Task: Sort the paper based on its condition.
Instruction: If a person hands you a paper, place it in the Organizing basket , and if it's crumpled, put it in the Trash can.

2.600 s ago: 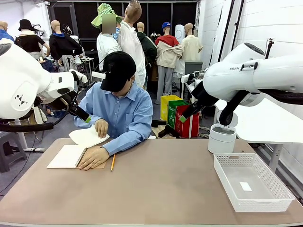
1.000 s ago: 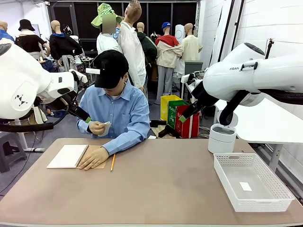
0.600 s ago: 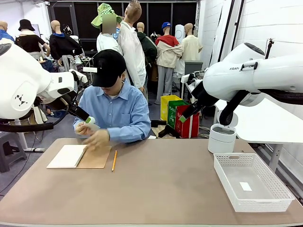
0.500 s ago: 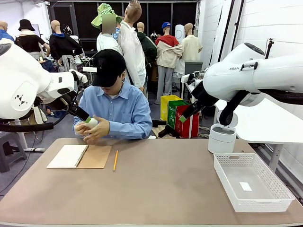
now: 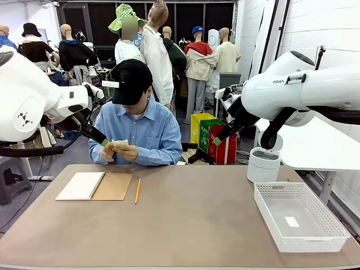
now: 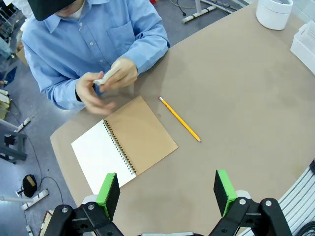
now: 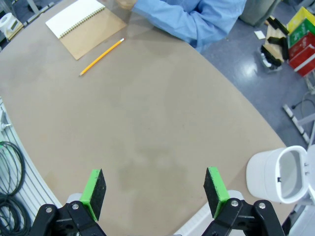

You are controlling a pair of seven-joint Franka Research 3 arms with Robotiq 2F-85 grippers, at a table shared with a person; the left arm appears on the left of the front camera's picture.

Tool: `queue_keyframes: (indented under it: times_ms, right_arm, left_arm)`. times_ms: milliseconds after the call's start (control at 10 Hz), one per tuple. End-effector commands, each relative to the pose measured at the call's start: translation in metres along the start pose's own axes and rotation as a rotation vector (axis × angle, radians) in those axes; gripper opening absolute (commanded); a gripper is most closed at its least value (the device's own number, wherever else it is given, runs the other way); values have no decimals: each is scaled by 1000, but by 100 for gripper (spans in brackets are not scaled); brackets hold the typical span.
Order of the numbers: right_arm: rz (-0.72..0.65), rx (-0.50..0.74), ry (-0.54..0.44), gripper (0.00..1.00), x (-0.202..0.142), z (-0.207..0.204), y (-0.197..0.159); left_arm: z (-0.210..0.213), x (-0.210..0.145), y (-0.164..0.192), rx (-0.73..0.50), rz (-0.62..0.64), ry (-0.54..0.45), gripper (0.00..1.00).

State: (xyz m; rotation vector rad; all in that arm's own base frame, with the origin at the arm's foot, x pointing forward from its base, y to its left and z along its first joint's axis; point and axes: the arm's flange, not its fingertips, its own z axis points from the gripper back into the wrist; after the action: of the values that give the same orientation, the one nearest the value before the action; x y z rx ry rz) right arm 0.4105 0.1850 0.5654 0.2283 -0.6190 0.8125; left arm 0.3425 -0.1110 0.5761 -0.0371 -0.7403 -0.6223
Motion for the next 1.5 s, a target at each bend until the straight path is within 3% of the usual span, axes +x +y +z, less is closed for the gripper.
queue_keyframes:
  times_ms: [0,1400]
  right_arm:
    - [-1,-4,7,100,0,-2,0]
    - [-1,-4,7,100,0,-2,0]
  left_arm:
    - [1,0,1,1,1,-2,100]
    - [1,0,1,1,1,-2,100]
